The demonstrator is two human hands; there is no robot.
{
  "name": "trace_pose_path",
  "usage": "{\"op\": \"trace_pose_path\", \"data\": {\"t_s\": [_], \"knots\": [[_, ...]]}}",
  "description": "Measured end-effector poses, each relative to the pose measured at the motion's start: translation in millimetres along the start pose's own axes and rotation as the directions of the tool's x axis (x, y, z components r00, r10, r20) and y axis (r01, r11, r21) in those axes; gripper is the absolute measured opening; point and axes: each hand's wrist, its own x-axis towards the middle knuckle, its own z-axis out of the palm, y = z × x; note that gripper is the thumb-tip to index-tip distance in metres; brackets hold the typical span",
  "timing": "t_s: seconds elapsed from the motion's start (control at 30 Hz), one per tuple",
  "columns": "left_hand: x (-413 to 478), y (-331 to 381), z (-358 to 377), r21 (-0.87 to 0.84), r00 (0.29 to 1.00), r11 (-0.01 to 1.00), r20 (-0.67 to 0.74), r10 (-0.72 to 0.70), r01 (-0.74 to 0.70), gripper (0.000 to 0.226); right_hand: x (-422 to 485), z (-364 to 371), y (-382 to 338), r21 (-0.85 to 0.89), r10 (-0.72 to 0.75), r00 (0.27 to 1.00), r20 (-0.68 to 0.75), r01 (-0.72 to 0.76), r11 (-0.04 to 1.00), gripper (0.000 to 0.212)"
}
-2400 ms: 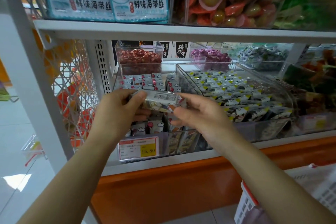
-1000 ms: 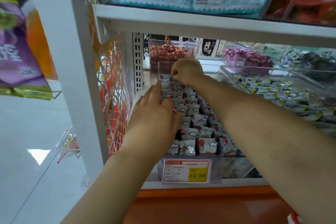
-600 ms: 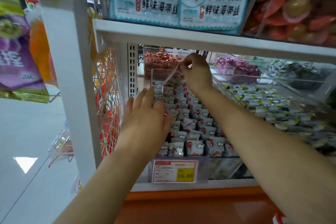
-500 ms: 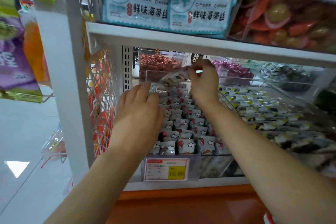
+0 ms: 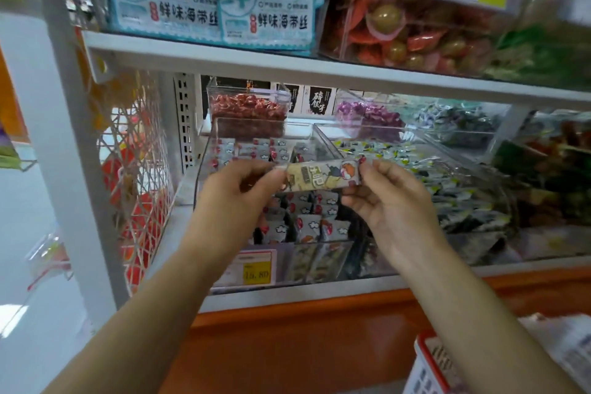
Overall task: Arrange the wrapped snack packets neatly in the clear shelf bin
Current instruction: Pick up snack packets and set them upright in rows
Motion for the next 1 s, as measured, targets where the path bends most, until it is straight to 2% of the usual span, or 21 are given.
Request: {"op": "trace_pose_path", "data": {"t_s": [0.1,0.13,0.3,0.43,0.5,0.57,0.7,0.77,0.93,1.0], "knots": [[0,3,4,-0.294,0.987,0.943,0.069,-0.143,0.157,0.019,-1,-9,-1,0.125,0.068,0.997,0.028,-0.071,0.99,0.01],[0,4,5,-0.37,0.98,0.908,0.088,-0.176,0.196,0.021,-1,-12,0,0.173,0.091,0.995,0.049,-0.098,0.98,0.014],[2,7,9,-0.56,0.954,0.777,0.092,-0.287,0.288,0.024,0,-17,2,0.256,0.143,0.982,0.122,-0.17,0.952,0.02],[3,5,10,-0.637,0.95,0.709,0.133,-0.284,0.301,0.026,2,-14,3,0.304,0.156,0.985,0.074,-0.171,0.937,0.02],[4,5,10,-0.636,0.955,0.713,0.174,-0.241,0.296,0.018,3,-15,2,0.311,0.153,0.988,0.013,-0.15,0.939,0.014],[3,5,9,-0.603,0.963,0.752,0.19,-0.188,0.266,0.014,3,-16,2,0.237,0.126,0.991,-0.047,-0.112,0.965,0.014],[-2,4,7,-0.29,0.992,0.954,0.118,-0.039,0.072,0.027,0,-16,5,0.007,0.01,0.997,-0.073,-0.01,1.0,0.015],[-4,6,6,-0.231,0.994,0.972,0.106,-0.008,0.033,0.032,-1,-15,5,-0.067,-0.018,0.998,-0.055,0.015,0.998,0.022],[-3,5,4,-0.254,0.981,0.961,0.181,-0.069,0.114,0.026,-2,-12,6,-0.168,-0.04,0.999,0.025,0.044,0.985,0.021],[-4,3,3,-0.191,0.984,0.979,0.171,-0.043,0.076,0.029,-2,-11,7,-0.198,-0.049,0.998,0.041,0.056,0.979,0.024]]}}
